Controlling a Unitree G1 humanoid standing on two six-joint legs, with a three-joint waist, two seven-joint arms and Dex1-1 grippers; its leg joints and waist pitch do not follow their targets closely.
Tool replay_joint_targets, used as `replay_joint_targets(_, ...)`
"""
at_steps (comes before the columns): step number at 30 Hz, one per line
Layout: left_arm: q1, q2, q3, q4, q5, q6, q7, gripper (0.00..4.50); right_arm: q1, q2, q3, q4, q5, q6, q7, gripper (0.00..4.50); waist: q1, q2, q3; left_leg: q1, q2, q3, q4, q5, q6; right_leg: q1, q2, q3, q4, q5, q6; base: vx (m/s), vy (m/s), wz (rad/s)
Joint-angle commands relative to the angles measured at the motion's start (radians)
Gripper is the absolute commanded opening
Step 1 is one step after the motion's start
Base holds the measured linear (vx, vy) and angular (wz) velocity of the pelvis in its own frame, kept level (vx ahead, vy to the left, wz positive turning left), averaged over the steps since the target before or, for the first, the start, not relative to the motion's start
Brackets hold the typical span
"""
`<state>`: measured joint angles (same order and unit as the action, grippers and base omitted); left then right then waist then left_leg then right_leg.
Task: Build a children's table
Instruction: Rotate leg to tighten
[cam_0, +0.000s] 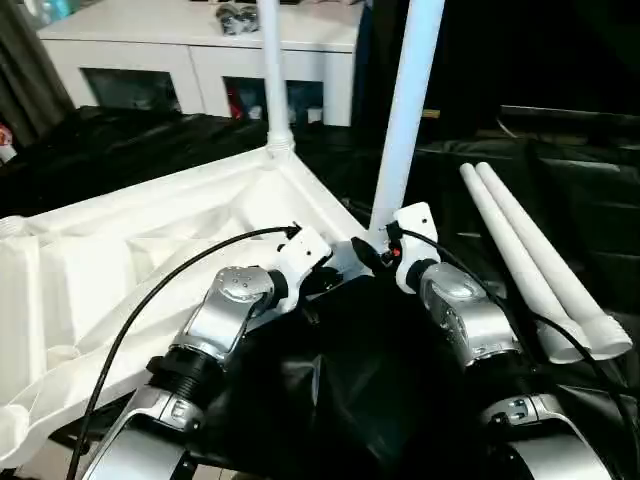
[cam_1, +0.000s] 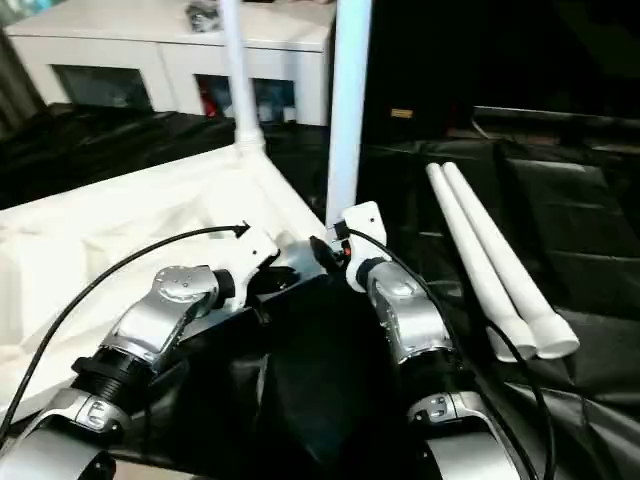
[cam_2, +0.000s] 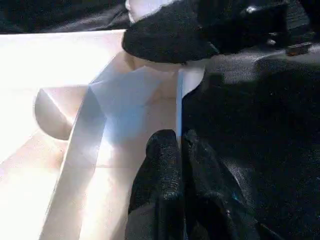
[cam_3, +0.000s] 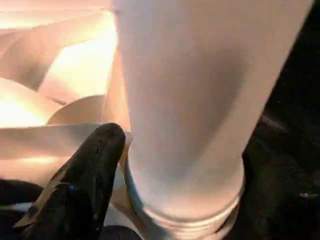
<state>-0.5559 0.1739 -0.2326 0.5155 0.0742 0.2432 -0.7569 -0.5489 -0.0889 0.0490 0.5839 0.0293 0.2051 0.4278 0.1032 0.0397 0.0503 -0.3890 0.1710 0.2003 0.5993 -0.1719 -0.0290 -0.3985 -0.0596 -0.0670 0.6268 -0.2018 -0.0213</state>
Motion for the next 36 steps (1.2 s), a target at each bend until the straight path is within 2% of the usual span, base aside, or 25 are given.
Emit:
replay_joint_targets(1,-0.004,-0.015,0.014,-0.046,-0.052,-0.077,-0.022,0.0,0.016,0.026,0.09,-0.024,0.014,0.001,0.109,3.74,0.002,-0.02,-0.067,0.016,0.064,-0.038,-0.064,-0.161,0.049,0.047,-0.102,0.057,-0.086,-0.201,-0.159,0.0,0.0,0.0)
replay_joint_targets(3,0.007,-0.001,0.012,-0.062,-0.061,-0.084,-0.056,0.0,0.025,0.006,0.093,-0.042,0.024,-0.005,0.151,3.74,0.001,-0.019,-0.067,0.018,0.064,-0.038,-0.064,-0.155,0.053,0.046,-0.102,0.057,-0.087,-0.194,-0.164,0.0,0.0,0.0)
replay_joint_targets(5,0.033,0.042,0.003,-0.102,-0.088,-0.104,-0.15,0.0,0.048,-0.061,0.108,-0.095,0.039,-0.02,0.267,3.74,0.004,-0.021,-0.067,0.012,0.064,-0.036,-0.061,-0.139,0.07,0.05,-0.102,0.057,-0.082,-0.168,-0.165,0.0,0.0,0.0)
replay_joint_targets(7,0.045,0.061,-0.001,-0.123,-0.104,-0.107,-0.196,0.0,0.056,-0.092,0.116,-0.112,0.038,-0.024,0.309,3.74,0.003,-0.02,-0.067,0.014,0.063,-0.035,-0.06,-0.14,0.075,0.046,-0.099,0.056,-0.083,-0.174,-0.172,0.0,0.0,0.0)
replay_joint_targets(12,0.075,0.13,-0.02,-0.172,-0.137,-0.102,-0.329,0.0,0.084,-0.191,0.141,-0.17,0.046,-0.045,0.463,3.74,0.012,-0.017,-0.064,0.022,0.069,-0.034,-0.062,-0.171,0.063,0.038,-0.1,0.058,-0.087,-0.223,-0.176,0.0,0.0,0.0)
replay_joint_targets(19,0.088,0.189,-0.02,-0.188,-0.154,-0.112,-0.421,0.0,0.101,-0.26,0.154,-0.217,0.065,-0.045,0.575,3.74,0.016,-0.02,-0.064,0.019,0.069,-0.034,-0.062,-0.171,0.065,0.039,-0.098,0.057,-0.085,-0.219,-0.174,0.0,0.0,0.0)
replay_joint_targets(20,0.089,0.202,-0.017,-0.192,-0.159,-0.11,-0.441,0.0,0.104,-0.274,0.159,-0.225,0.068,-0.044,0.601,3.6,0.017,-0.021,-0.066,0.02,0.07,-0.035,-0.062,-0.167,0.065,0.04,-0.099,0.057,-0.083,-0.216,-0.176,0.0,0.0,0.0)
replay_joint_targets(26,0.088,0.212,-0.016,-0.194,-0.169,-0.105,-0.458,0.0,0.109,-0.277,0.167,-0.233,0.078,-0.042,0.624,3.17,0.021,-0.021,-0.066,0.019,0.069,-0.034,-0.06,-0.155,0.07,0.04,-0.099,0.057,-0.081,-0.193,-0.186,0.0,0.0,0.0)
replay_joint_targets(32,0.097,0.209,-0.02,-0.201,-0.175,-0.097,-0.466,0.0,0.123,-0.264,0.172,-0.246,0.091,-0.022,0.63,2.76,0.022,-0.021,-0.066,0.018,0.069,-0.036,-0.061,-0.157,0.066,0.041,-0.099,0.056,-0.082,-0.209,-0.181,0.0,0.0,0.0)
replay_joint_targets(34,0.098,0.207,-0.02,-0.198,-0.174,-0.089,-0.461,0.0,0.129,-0.246,0.159,-0.242,0.094,-0.019,0.597,2.74,0.022,-0.022,-0.065,0.018,0.069,-0.035,-0.061,-0.159,0.066,0.04,-0.098,0.056,-0.083,-0.213,-0.18,0.0,0.0,0.0)
replay_joint_targets(36,0.079,0.181,-0.015,-0.16,-0.137,-0.073,-0.378,0.0,0.115,-0.191,0.122,-0.193,0.068,-0.006,0.458,2.72,0.017,-0.021,-0.064,0.02,0.069,-0.036,-0.064,-0.164,0.056,0.036,-0.098,0.057,-0.083,-0.221,-0.181,0.0,0.0,0.0)
